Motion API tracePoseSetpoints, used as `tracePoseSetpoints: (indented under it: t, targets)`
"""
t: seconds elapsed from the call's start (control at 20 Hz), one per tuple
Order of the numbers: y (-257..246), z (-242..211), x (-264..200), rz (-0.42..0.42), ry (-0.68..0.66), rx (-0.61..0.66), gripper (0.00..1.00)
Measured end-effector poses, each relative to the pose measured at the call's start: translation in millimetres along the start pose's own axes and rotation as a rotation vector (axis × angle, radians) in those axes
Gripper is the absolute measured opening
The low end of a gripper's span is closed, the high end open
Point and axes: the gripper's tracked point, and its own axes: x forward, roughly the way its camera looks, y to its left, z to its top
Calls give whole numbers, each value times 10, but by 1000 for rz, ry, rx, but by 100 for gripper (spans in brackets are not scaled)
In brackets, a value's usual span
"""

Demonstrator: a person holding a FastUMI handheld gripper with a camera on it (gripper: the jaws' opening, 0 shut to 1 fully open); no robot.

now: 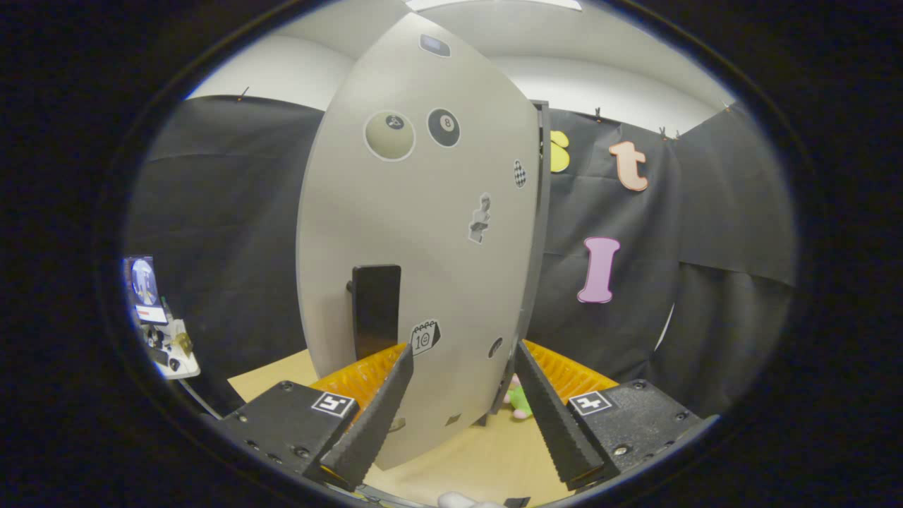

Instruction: Open the shoe cabinet door, grab the shoes and put them into the shoe cabinet, then close the shoe cabinet door.

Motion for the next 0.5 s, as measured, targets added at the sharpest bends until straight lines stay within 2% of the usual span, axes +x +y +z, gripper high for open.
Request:
tracePoseSetpoints:
  t: [0.35, 0.5]
  targets:
    - [700, 94, 724, 89, 12, 29, 96]
    - [887, 222, 941, 70, -16, 37, 97]
